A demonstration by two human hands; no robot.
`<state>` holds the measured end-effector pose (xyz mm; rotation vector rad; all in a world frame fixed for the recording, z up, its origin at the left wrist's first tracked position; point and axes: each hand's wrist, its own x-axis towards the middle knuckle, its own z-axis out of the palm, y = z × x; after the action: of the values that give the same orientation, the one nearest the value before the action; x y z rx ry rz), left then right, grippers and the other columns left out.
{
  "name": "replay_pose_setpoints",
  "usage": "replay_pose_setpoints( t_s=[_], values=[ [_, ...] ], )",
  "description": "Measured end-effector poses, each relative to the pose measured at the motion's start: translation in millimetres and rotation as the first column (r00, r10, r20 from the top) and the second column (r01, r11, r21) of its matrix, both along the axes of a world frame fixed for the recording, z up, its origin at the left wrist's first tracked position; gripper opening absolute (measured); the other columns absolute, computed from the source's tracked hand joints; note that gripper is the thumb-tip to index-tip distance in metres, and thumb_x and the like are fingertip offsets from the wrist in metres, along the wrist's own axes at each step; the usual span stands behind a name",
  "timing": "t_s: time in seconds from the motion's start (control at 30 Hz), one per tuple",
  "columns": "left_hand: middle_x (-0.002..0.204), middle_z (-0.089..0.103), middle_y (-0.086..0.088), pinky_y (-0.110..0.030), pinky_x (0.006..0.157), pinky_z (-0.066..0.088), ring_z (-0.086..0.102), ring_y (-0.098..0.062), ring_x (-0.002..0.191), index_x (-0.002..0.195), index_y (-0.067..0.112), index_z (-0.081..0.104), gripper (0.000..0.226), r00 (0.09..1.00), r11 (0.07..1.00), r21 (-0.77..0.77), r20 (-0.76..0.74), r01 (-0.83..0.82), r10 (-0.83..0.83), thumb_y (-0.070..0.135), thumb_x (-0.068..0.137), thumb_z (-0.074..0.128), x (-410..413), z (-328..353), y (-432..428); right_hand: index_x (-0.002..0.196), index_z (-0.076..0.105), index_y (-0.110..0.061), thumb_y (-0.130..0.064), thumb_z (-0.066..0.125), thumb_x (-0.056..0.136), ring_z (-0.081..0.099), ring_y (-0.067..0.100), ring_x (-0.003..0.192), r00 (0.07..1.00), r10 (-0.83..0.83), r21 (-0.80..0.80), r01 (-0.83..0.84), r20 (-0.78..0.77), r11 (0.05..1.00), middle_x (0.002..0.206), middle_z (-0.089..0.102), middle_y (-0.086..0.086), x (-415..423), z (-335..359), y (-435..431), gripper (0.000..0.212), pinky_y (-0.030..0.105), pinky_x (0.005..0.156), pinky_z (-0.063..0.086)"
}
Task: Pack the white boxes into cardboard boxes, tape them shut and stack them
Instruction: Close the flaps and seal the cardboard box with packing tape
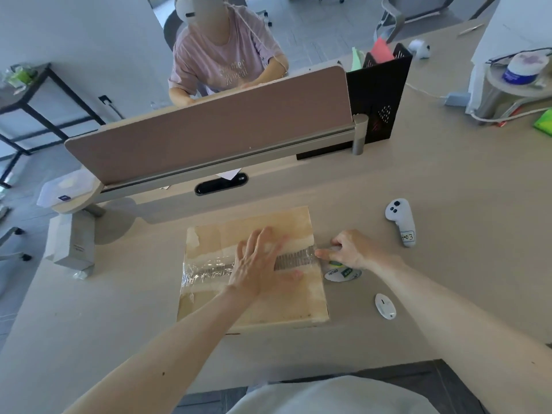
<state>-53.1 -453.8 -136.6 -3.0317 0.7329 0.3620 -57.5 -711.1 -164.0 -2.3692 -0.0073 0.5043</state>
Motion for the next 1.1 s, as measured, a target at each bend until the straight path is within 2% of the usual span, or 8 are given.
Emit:
replay_pose_setpoints(
  t_s=[0.1, 0.17, 0.27, 0.37, 0.57, 0.73, 0.93, 1.1],
  values=[
    [0.163, 0.011, 0.003, -0.057, 0.120, 0.003, 0.007, -0.023, 0.152, 0.149, 0.041, 0.031, 0.080, 0.991, 0.989, -0.069, 0.003, 0.130, -0.130, 0.085, 0.082, 0.037, 18.9, 3.4, -31.6, 0.083, 0.069, -0.015, -0.076, 0.048, 0.083, 0.054, 0.007, 0.066, 0.993, -0.120, 0.145, 0.120, -0.004, 0.982, 0.074, 0.061, -0.012, -12.2, 15.0, -9.6, 0.064, 0.027, 0.066, 0.042],
    [0.164, 0.016, 0.005, -0.052, 0.119, -0.010, 0.002, -0.022, 0.155, 0.144, 0.036, 0.043, 0.075, 0.977, 0.974, -0.083, -0.009, 0.212, -0.214, 0.080, 0.083, 0.044, 28.4, 7.3, -54.8, 0.100, 0.071, -0.019, -0.051, 0.055, 0.095, 0.060, 0.007, 0.089, 0.964, -0.265, 0.216, 0.252, 0.031, 0.943, 0.094, 0.066, -0.015, -24.0, 14.1, -26.3, 0.036, 0.025, 0.082, 0.045],
    [0.158, 0.034, 0.008, -0.049, 0.119, -0.017, 0.003, -0.015, 0.154, 0.135, 0.032, 0.054, 0.074, 0.936, 0.941, 0.044, -0.132, 0.335, -0.327, 0.083, 0.082, 0.043, 43.4, 11.5, -85.0, 0.085, 0.067, -0.018, -0.033, 0.061, 0.093, 0.061, 0.015, 0.078, 0.867, -0.496, 0.157, 0.483, 0.052, 0.861, 0.081, 0.066, -0.006, -54.3, -4.8, -59.7, 0.018, 0.025, 0.069, 0.044],
    [0.134, 0.058, 0.006, -0.052, 0.118, -0.004, 0.022, -0.019, 0.146, 0.120, 0.033, 0.065, 0.078, 0.907, 0.900, 0.178, -0.225, 0.397, -0.356, 0.090, 0.073, 0.043, 57.2, 15.2, -101.6, 0.080, 0.062, -0.018, -0.019, 0.062, 0.085, 0.060, 0.022, 0.077, 0.785, -0.620, 0.025, 0.620, -0.007, 0.784, 0.077, 0.063, -0.004, -93.6, -27.0, -79.4, 0.004, 0.032, 0.067, 0.046],
    [0.093, 0.063, 0.009, -0.054, 0.110, 0.013, 0.041, -0.017, 0.121, 0.086, 0.030, 0.073, 0.073, 0.902, 0.877, 0.224, -0.190, 0.425, -0.388, 0.095, 0.065, 0.046, 63.0, 13.7, -108.4, 0.070, 0.054, -0.018, -0.052, 0.073, 0.066, 0.054, 0.017, 0.064, 0.735, -0.578, -0.144, 0.567, -0.356, 0.811, 0.071, 0.059, -0.004, -141.0, -68.4, -72.2, 0.039, 0.030, 0.058, 0.037],
    [0.081, 0.055, 0.013, -0.053, 0.107, 0.024, 0.041, -0.016, 0.112, 0.084, 0.031, 0.073, 0.077, 0.907, 0.867, 0.271, -0.166, 0.419, -0.386, 0.098, 0.062, 0.042, 63.2, 14.3, -107.7, 0.095, 0.062, -0.024, -0.047, 0.076, 0.070, 0.060, 0.019, 0.084, 0.772, -0.603, -0.155, 0.583, -0.201, 0.798, 0.094, 0.063, -0.003, -138.0, -84.6, -51.2, 0.036, 0.030, 0.065, 0.044],
    [0.073, 0.052, 0.016, -0.045, 0.095, 0.033, 0.044, -0.014, 0.102, 0.082, 0.033, 0.074, 0.082, 0.926, 0.883, 0.280, -0.110, 0.378, -0.361, 0.102, 0.058, 0.036, 65.0, 12.3, -91.5, 0.080, 0.061, -0.015, -0.027, 0.064, 0.080, 0.060, 0.028, 0.078, 0.777, -0.607, -0.153, 0.588, -0.166, 0.795, 0.081, 0.063, 0.006, -126.7, -83.6, -33.6, 0.012, 0.036, 0.061, 0.044],
    [0.070, 0.058, 0.014, -0.044, 0.093, 0.035, 0.048, -0.014, 0.092, 0.070, 0.028, 0.069, 0.082, 0.916, 0.876, 0.275, -0.192, 0.396, -0.353, 0.102, 0.060, 0.033, 76.7, 13.2, -90.0, 0.086, 0.060, -0.024, -0.027, 0.072, 0.084, 0.060, 0.019, 0.077, 0.696, -0.685, 0.115, 0.714, -0.213, 0.690, 0.080, 0.065, -0.002, -117.0, -66.9, -35.0, 0.013, 0.026, 0.058, 0.041]
  ],
)
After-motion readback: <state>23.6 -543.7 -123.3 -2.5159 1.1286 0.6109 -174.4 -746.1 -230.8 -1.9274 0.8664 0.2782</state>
